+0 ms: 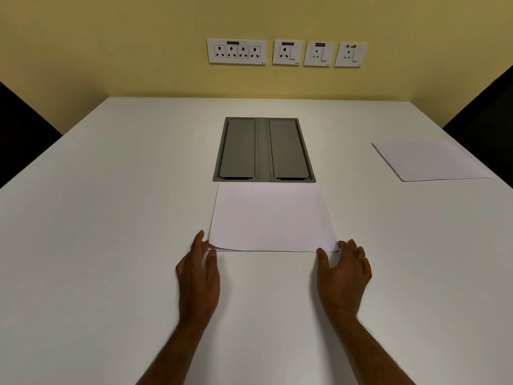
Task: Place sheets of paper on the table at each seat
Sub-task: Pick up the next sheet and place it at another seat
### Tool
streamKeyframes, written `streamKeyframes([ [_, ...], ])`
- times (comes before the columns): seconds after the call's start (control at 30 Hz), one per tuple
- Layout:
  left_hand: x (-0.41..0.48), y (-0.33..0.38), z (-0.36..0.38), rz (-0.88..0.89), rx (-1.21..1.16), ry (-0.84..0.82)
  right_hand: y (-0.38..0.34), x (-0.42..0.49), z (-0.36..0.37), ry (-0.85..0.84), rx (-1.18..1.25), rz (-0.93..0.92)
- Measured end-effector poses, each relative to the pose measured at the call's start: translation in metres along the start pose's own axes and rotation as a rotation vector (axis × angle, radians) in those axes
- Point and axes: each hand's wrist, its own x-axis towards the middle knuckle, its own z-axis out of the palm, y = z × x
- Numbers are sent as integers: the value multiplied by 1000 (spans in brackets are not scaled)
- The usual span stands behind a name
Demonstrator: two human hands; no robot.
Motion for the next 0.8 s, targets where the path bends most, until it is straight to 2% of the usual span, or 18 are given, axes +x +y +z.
streamKeyframes([
  [0.37, 24, 4, 18, -62, -247, 139, 1, 0, 1, 9, 7, -1],
  [0.5, 22, 2, 13, -168, -394, 204, -1, -1, 0, 13, 58, 16],
  [0.63, 15, -3, -2, -327, -514, 168, -2, -3, -5, 32, 183, 72],
  [0.8, 1, -6, -22, -410, -560, 162, -6, -12, -16, 47, 290, 88],
])
